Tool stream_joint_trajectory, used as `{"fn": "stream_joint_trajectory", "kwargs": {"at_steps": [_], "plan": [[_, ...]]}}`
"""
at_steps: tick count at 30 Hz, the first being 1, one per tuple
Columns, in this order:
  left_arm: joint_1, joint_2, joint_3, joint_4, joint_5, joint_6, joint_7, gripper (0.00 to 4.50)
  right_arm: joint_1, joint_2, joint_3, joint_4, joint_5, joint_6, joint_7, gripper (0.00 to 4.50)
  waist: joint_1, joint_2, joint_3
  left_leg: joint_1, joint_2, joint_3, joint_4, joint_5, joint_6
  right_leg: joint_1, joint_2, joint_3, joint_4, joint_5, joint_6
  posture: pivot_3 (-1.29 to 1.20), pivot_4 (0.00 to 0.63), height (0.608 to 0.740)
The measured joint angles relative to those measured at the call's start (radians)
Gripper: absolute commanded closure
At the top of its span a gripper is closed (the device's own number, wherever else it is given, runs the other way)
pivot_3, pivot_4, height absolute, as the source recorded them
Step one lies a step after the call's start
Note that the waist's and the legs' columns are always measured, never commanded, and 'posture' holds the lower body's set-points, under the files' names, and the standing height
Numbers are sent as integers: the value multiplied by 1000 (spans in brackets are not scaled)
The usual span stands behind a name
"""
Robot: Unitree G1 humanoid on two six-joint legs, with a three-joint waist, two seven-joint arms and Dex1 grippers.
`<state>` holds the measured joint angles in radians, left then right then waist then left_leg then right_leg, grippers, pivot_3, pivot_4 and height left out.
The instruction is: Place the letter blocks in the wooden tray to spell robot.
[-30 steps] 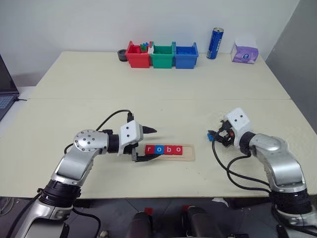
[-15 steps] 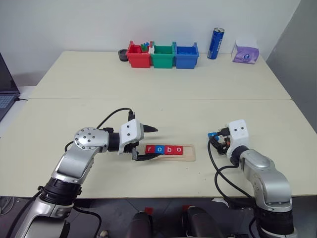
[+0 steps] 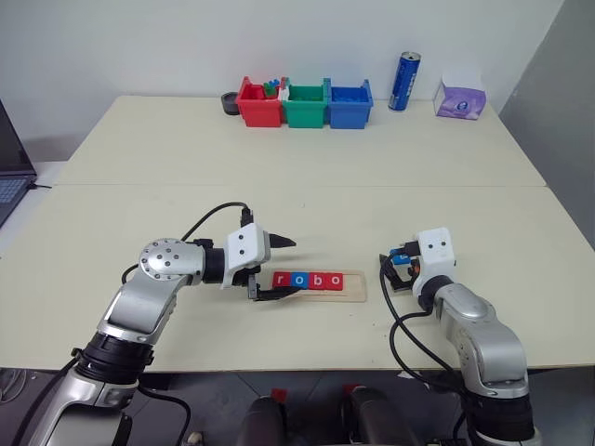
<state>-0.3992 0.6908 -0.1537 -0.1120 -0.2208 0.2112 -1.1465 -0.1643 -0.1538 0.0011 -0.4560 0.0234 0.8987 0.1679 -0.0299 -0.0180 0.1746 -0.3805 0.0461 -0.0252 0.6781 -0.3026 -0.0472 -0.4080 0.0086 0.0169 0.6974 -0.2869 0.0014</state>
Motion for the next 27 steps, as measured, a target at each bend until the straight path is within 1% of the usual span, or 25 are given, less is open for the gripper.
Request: {"fn": "stream_joint_trajectory", "kwargs": {"at_steps": [4,9,11,12,15,19,24,27], "plan": [[0,0,0,0,1,-1,-1,0,8,14,18,27,1,-14,-11,11,0,0,0,0,0,0,0,0,0,0,0,0,0,0,0,0,150,740],[-1,0,0,5,2,-3,-2,0,12,30,9,61,7,-43,-22,11,0,0,0,0,0,0,0,0,0,0,0,0,0,0,0,0,150,740],[-1,0,0,5,2,-3,-2,0,11,38,1,71,9,-58,-27,386,0,0,0,0,0,0,0,0,0,0,0,0,0,0,0,0,150,740],[-1,0,0,5,2,-3,-2,0,11,42,-4,77,9,-65,-35,672,0,0,0,0,0,0,0,0,0,0,0,0,0,0,0,0,150,740],[-1,0,0,5,2,-4,-2,0,6,44,-17,89,10,-74,-42,1623,0,0,0,0,0,0,0,0,0,0,0,0,0,0,0,0,150,740],[-1,0,0,5,2,-4,-2,0,8,58,-28,89,18,-77,-57,3024,0,0,0,0,0,0,0,0,0,0,0,0,0,0,0,0,150,740],[-1,0,0,5,2,-4,-5,0,45,48,-19,51,27,-76,-59,3025,0,0,0,0,0,0,0,0,0,0,0,0,0,0,0,0,150,740],[-1,1,-1,5,0,-5,-21,0,142,18,13,-65,22,-52,-59,3025,3,0,0,-1,0,0,-1,0,0,0,0,-1,-1,-1,0,0,150,740]]}}
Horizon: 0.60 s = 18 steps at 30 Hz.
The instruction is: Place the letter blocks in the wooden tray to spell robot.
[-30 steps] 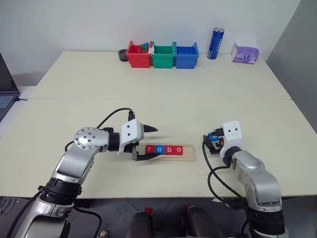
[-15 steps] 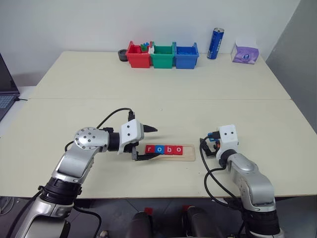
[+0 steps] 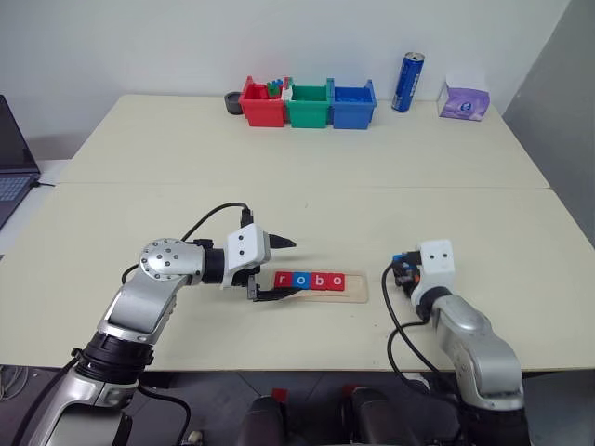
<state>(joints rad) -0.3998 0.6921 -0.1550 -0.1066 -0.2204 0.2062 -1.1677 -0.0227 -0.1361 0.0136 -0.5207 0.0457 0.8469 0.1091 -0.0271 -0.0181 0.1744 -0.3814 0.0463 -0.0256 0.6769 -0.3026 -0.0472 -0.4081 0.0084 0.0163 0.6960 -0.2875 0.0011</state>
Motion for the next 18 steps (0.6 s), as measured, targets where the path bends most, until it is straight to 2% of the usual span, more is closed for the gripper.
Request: {"fn": "stream_joint_trajectory", "kwargs": {"at_steps": [6,17,18], "plan": [[-4,-20,-11,-1,-10,3,-7,0,212,-10,92,-255,21,110,5,3025,-3,0,0,1,0,0,0,0,0,0,0,0,1,-2,4,0,150,740],[-5,-42,-39,-18,-18,8,-32,0,229,57,124,-279,25,141,-43,3025,-4,0,0,1,0,0,1,0,0,0,1,1,1,-3,5,0,150,740],[-5,-42,-40,-21,-18,8,-32,0,229,61,125,-279,25,140,-44,2315,-4,0,0,1,0,0,1,0,0,0,1,1,0,-3,5,0,150,740]]}}
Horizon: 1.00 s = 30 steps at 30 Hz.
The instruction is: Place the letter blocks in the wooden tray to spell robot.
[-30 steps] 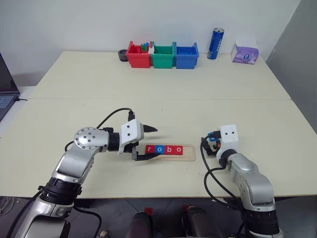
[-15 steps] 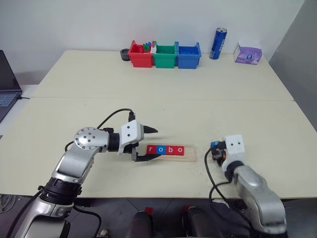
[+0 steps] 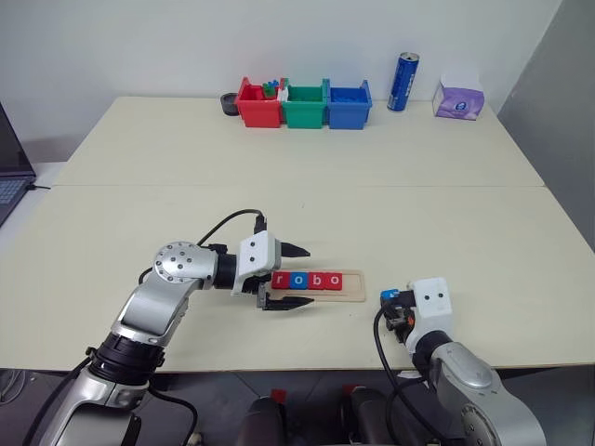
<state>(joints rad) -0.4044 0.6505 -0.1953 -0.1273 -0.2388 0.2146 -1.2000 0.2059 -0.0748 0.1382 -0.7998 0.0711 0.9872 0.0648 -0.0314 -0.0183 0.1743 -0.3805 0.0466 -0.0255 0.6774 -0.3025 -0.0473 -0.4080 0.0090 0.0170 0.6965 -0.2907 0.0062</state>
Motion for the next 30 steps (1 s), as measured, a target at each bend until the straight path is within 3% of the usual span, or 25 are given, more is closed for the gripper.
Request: {"fn": "stream_joint_trajectory", "kwargs": {"at_steps": [7,13,16,20,24,30], "plan": [[0,-1,-14,-19,-1,4,2,0,-13,5,0,1,-1,-1,-3,64,0,0,0,0,0,0,0,0,0,0,0,0,0,0,0,0,150,740],[0,-1,-14,-21,-1,16,10,0,-52,-125,2,-10,-9,-4,40,64,0,0,0,0,0,0,0,0,0,0,0,0,0,0,0,0,150,740],[1,-1,-14,-22,-2,19,10,0,-132,-215,-13,-13,32,-27,136,64,-2,0,0,1,0,1,0,0,0,0,0,1,0,0,0,0,150,740],[3,-1,-13,-23,-3,23,11,0,-269,-440,-84,-9,184,-63,417,64,0,0,0,1,-1,-1,1,0,0,1,0,-1,-1,0,-1,0,150,740],[3,-3,-14,-24,-3,27,12,0,-305,-764,-81,79,267,-130,727,64,7,-1,1,-1,-2,-1,0,0,1,2,0,-1,-4,3,-5,0,150,740],[3,-10,-15,-25,-2,29,14,0,-351,-910,34,250,202,-321,921,64,0,-3,2,0,-1,0,0,-1,2,2,0,0,-5,3,-5,0,150,740]]}}
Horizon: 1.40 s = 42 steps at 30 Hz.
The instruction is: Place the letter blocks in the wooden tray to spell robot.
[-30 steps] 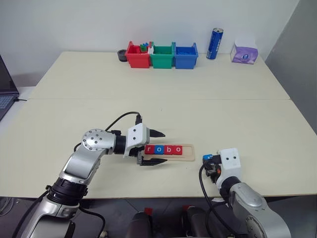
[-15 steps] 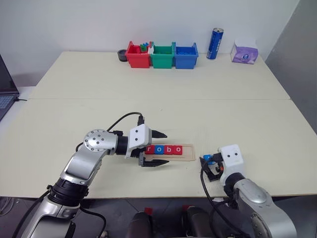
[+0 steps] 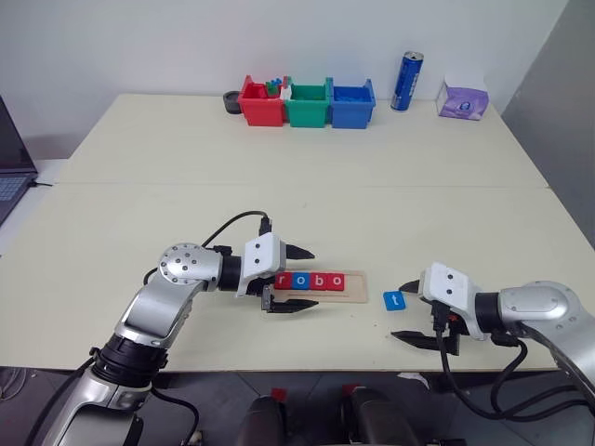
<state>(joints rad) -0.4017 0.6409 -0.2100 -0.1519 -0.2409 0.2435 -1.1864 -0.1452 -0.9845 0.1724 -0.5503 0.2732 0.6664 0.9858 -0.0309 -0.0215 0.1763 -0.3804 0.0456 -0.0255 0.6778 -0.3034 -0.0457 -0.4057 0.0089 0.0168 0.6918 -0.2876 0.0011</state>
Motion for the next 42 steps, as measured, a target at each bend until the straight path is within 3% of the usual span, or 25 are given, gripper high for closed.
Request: {"fn": "stream_joint_trajectory", "kwargs": {"at_steps": [12,15,22,27,35,42], "plan": [[4,0,0,-3,0,5,18,0,-151,58,105,250,-62,-136,106,64,4,0,0,0,0,0,1,0,0,0,-1,-1,1,0,0,0,150,740],[4,1,0,-3,0,4,18,0,-168,75,112,278,-52,-113,129,690,4,0,0,0,0,0,1,0,0,0,-1,0,1,0,0,0,150,740],[9,7,1,-1,1,-13,19,0,-206,99,116,330,-52,-71,147,3053,4,0,0,0,0,0,1,0,0,0,-1,-1,3,0,0,0,150,740],[23,46,25,33,8,-24,21,0,-219,104,116,323,-49,-34,143,3040,4,0,0,1,0,0,1,0,0,0,-1,-1,4,0,0,0,150,740],[24,73,48,85,20,-58,20,0,-316,207,111,228,6,93,103,3040,3,0,0,0,0,-1,2,0,0,-1,-1,-1,4,0,0,0,150,740],[15,56,46,82,22,-57,22,0,-397,254,211,297,-60,49,91,3040,4,0,0,0,0,0,2,0,0,-1,-1,-1,5,0,0,0,150,740]]}}
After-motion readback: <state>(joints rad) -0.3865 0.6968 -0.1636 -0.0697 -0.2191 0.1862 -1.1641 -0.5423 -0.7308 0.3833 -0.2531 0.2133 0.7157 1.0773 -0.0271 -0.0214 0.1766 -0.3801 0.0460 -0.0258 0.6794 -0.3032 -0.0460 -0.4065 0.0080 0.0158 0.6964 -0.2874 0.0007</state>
